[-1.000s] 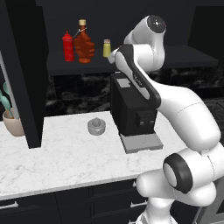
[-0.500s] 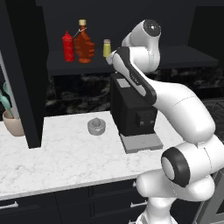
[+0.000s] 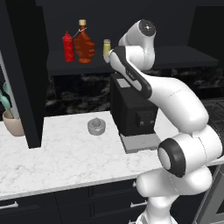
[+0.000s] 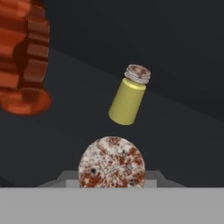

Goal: Put the shaker and condiment bottle from the counter next to their counterparts in the cabinet.

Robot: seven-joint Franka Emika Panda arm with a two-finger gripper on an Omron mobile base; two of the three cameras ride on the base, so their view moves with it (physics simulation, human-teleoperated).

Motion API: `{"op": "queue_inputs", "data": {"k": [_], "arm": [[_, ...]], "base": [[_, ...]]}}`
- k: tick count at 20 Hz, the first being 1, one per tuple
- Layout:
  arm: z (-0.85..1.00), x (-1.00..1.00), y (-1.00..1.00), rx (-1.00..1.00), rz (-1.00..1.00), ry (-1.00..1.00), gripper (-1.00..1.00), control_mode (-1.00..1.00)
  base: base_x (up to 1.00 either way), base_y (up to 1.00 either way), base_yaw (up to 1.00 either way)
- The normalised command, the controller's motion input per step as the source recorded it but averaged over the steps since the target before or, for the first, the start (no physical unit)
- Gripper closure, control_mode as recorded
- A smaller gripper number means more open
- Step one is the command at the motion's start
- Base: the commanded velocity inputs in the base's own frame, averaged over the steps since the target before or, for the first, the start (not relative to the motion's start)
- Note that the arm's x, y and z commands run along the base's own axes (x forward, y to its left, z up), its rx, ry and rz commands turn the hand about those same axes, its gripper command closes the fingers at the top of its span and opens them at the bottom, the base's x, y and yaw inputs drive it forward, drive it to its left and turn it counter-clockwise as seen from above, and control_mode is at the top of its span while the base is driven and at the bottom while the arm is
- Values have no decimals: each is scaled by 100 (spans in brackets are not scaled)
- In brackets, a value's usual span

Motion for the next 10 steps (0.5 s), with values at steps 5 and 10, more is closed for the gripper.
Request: {"op": "queue_inputs", "data": {"k": [5,10], "arm": [[-1,26,2,0,0,0,100,-100],[-3,25,1,0,0,0,100,-100]], "base": [[0,0,0],[0,0,0]]}}
